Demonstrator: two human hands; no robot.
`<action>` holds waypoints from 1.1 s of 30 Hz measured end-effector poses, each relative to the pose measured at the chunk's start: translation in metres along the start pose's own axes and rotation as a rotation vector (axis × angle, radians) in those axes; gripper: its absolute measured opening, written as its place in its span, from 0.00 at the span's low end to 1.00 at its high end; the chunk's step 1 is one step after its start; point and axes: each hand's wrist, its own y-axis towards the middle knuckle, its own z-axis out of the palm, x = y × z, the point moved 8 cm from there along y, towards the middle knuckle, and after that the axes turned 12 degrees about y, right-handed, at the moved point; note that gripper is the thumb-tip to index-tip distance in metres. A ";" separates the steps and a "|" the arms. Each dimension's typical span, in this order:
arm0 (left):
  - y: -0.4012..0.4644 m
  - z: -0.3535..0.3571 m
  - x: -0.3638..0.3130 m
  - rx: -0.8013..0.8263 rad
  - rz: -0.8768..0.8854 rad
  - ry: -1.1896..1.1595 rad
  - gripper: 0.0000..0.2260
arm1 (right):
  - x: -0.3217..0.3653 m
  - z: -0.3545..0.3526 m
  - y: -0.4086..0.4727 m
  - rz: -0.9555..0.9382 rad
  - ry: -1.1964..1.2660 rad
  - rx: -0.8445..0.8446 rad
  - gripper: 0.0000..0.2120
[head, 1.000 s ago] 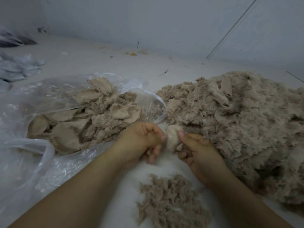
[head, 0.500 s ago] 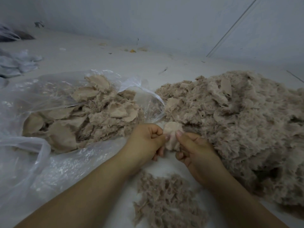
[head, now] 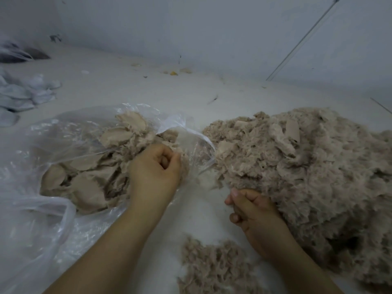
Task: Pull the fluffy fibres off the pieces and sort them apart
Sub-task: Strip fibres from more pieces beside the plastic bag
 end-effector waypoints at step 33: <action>0.013 0.136 -0.032 0.561 -0.261 -0.310 0.14 | 0.008 0.020 0.002 -0.008 -0.052 0.240 0.12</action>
